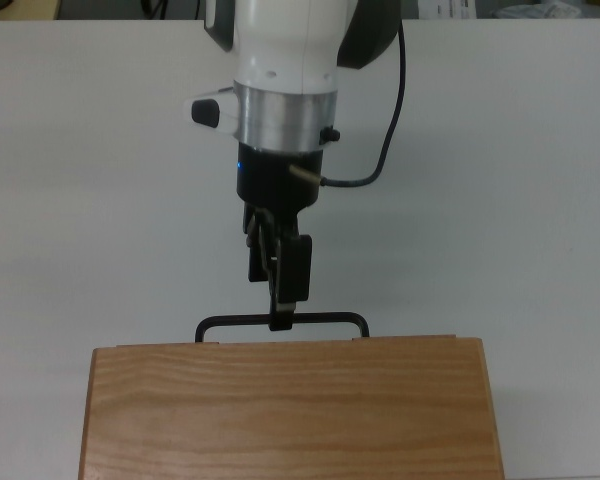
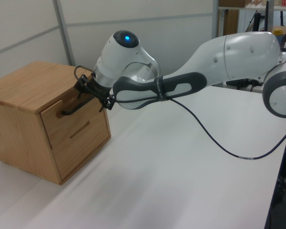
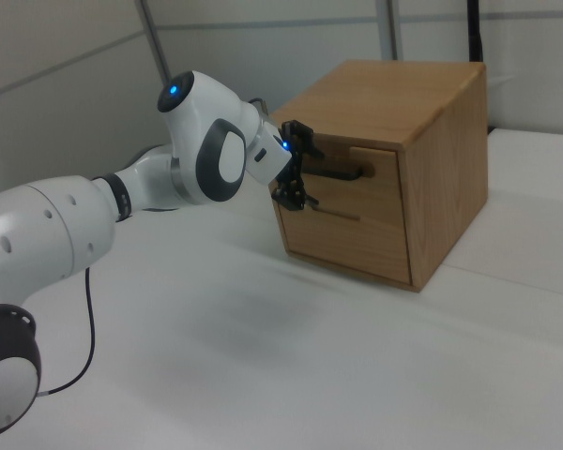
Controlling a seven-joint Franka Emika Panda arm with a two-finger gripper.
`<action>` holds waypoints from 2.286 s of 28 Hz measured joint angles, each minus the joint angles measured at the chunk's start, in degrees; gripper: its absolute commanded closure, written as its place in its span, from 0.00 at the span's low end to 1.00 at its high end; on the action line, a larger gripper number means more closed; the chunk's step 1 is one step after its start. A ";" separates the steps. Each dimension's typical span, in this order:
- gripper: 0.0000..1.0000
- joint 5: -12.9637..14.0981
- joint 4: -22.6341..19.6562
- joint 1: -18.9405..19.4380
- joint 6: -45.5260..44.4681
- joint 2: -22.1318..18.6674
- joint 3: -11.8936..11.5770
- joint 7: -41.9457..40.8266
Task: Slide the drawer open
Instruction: 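Close the gripper around the black bar handle, then pull the handle straight out, sliding the upper drawer out of the cabinet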
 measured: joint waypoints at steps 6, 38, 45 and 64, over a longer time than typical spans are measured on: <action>0.36 -0.37 2.58 0.40 0.02 2.24 -0.01 0.15; 1.00 -1.79 3.06 2.22 0.00 2.15 -0.10 3.47; 1.00 -1.79 -2.01 2.19 -0.17 -1.63 -0.16 3.60; 1.00 -0.12 -18.90 1.79 -3.46 -15.58 -0.17 3.80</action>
